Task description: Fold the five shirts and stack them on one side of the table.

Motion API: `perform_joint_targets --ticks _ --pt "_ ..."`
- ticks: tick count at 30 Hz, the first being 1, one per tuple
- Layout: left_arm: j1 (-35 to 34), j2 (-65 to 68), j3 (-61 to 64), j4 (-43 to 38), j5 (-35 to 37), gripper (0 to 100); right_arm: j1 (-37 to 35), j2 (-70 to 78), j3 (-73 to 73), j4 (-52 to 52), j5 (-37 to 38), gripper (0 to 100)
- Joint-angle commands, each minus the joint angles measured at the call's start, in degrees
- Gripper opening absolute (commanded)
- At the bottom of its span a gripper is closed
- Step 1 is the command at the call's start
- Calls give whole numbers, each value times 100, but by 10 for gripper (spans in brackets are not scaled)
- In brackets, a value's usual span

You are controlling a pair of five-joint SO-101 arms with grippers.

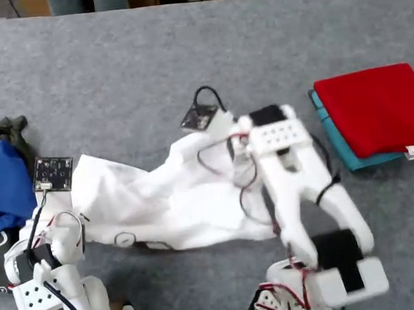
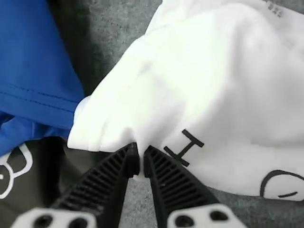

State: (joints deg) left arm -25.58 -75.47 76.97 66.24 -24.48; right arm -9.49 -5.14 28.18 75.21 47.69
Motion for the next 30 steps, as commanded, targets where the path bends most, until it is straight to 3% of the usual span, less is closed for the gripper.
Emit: perform_joint_targets --ticks 1,5,11,15,19,23,30 --pt "66 -53 -75 -281 105 29 440 708 -1051 -44 273 15" --pt "163 -53 -66 -466 387 29 695 1798 -2264 167 290 21" --pt "611 -53 -22 -448 396 29 721 2387 -3996 1670 -53 217" --pt "743 -53 75 -475 396 29 607 2185 -4426 2620 176 158" --pt "804 -53 321 -492 396 29 545 1402 -3591 2593 492 29" --pt "778 -53 374 -484 396 29 290 251 -2114 2391 1090 54" --pt "778 -53 374 -492 396 29 -800 -1007 303 1187 1064 100"
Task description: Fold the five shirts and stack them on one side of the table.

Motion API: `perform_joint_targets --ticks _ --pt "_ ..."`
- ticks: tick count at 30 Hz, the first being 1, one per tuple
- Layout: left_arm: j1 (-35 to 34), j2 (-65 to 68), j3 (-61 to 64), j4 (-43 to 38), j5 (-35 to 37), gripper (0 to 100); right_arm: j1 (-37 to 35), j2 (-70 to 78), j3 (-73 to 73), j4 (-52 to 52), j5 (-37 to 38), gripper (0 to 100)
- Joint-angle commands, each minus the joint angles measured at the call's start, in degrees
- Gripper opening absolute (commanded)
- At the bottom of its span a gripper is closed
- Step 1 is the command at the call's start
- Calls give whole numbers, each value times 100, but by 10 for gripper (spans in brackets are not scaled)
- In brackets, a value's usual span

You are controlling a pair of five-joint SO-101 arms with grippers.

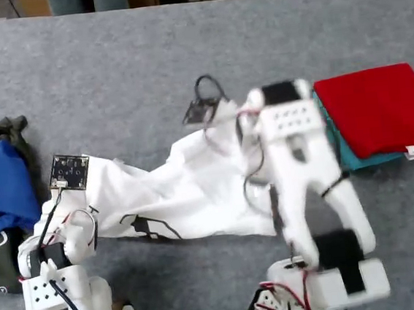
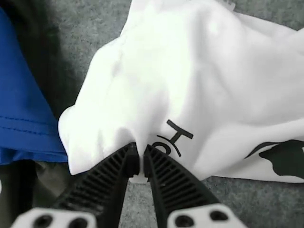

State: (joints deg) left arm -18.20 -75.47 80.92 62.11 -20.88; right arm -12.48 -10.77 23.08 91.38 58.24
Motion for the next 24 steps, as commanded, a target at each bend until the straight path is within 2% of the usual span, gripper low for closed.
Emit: perform_joint_targets --ticks 1,6,24 --pt "40 -53 -22 -79 35 29 -659 -444 1059 -589 -123 106" --pt "31 -53 -22 -53 35 29 -923 -295 1719 -1301 -457 109" --pt "31 -53 -22 -35 35 29 -914 910 1736 -1952 -484 130"
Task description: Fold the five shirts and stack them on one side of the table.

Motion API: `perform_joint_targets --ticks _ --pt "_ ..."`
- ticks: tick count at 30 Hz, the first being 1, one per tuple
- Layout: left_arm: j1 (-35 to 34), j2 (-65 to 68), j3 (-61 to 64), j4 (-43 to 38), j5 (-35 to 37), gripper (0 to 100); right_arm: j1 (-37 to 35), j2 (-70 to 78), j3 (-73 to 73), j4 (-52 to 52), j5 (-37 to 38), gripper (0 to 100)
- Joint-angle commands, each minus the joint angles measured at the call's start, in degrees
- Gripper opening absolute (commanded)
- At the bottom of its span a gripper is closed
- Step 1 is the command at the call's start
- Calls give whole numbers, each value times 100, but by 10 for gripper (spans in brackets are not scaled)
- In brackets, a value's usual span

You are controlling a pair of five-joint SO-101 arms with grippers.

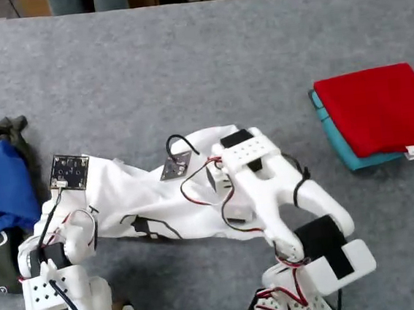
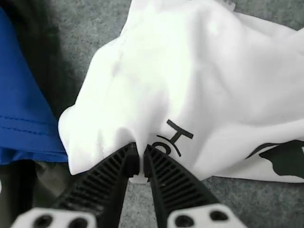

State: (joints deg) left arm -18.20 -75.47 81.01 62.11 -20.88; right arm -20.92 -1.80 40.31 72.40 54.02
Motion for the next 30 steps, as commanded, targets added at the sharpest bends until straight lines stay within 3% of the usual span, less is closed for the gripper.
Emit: perform_joint_targets --ticks 1,4,13,20,30 --pt "31 -53 -31 -35 35 29 -70 22 22 -53 -70 155" --pt "31 -53 -31 -35 35 29 -79 48 22 -53 -70 201" --pt "31 -53 -31 -35 35 29 -53 57 13 -396 -70 199" --pt "31 -53 -31 -35 35 29 53 48 -207 -492 -70 19" --pt "31 -53 -31 -26 35 29 941 48 -901 -440 -26 28"
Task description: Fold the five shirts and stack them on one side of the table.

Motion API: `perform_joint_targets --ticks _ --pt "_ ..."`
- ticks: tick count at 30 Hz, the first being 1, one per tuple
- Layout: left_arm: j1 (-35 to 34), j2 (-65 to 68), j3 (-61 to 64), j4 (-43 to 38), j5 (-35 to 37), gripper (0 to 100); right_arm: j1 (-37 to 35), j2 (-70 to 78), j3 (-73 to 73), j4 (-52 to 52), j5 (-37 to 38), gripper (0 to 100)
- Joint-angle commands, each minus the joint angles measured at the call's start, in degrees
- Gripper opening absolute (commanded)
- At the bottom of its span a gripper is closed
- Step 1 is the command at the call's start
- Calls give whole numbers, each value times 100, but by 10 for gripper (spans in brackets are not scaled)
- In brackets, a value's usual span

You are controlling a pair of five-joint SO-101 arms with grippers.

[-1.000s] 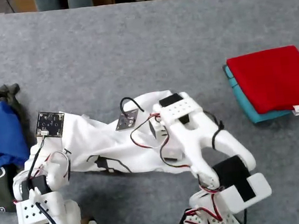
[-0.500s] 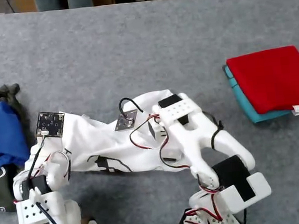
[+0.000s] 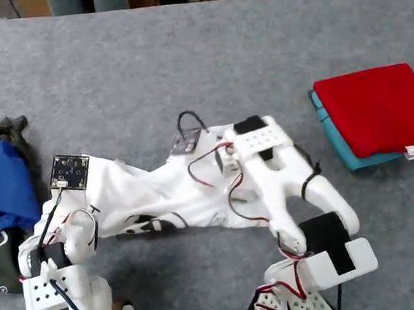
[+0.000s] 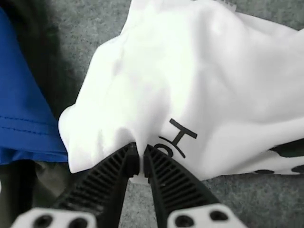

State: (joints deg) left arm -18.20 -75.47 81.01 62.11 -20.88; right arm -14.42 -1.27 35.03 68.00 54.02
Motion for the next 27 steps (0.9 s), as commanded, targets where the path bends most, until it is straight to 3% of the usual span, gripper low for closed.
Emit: perform_joint_targets --ticks 1,16,24,27 --pt "31 -53 -31 -26 35 29 378 -4 -462 44 -26 28" --pt "-84 -53 171 -26 -9 29 1495 4 -1499 -158 -26 28" --pt "-163 -53 180 -35 9 29 580 -57 -1095 976 -26 34" --pt "-163 -53 171 -35 18 29 325 -57 -910 1310 -35 84"
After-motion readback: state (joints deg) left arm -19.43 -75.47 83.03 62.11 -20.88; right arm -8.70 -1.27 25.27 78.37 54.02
